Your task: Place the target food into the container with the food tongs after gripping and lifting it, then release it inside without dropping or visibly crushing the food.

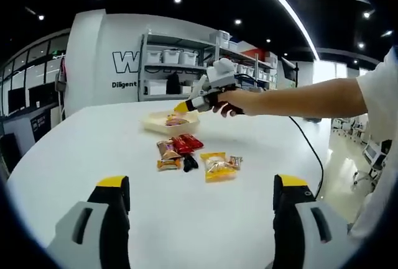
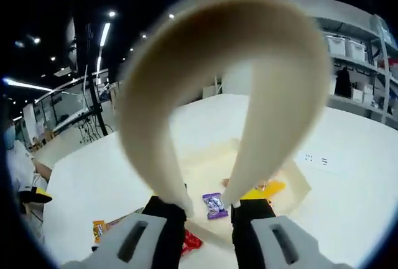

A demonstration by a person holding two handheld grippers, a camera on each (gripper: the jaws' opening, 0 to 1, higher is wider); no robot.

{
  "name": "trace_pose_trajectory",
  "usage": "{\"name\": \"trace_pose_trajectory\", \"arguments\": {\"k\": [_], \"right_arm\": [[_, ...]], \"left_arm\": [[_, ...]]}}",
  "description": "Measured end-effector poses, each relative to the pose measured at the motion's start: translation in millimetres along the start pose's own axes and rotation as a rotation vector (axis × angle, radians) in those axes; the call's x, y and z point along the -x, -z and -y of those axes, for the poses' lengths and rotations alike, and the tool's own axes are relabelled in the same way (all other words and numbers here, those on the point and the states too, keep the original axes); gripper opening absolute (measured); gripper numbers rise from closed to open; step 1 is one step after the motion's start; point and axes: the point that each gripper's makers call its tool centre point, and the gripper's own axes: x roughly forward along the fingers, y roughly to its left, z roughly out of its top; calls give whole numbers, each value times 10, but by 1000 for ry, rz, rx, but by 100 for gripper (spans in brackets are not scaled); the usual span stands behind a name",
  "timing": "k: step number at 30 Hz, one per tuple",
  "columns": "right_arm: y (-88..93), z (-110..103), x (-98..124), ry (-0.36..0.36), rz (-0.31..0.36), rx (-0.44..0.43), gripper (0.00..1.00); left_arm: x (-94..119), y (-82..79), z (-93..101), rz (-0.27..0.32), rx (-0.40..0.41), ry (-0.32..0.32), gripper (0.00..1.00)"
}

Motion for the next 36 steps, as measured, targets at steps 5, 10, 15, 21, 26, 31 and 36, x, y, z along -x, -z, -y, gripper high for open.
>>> {"name": "trace_pose_trajectory", "arguments": {"k": [5,10,15,21,26,31,36], "right_arm": [[-44,-48,156,1,-2,8,22],[-100,-161,349,-2,6,11,22],[-66,-287,524,-24,-7,-6,21],[69,-389,712,-58,-55,-72,20],[175,-467,848,-76,-55,-64,20],[350,-526,957,-103,-84,-76,20],[522,-675,1040,-136,-111,-64,21]], "left_arm": [[87,-136,78,30,-10,6,94],[158,-204,128,44,-15,7,94],[201,-209,178,38,-28,6,96],[233,-229,253,38,-34,15,97],[260,-247,262,42,-25,14,99],[305,-248,340,48,-22,21,99],[339,-226,420,41,-17,33,99]]}}
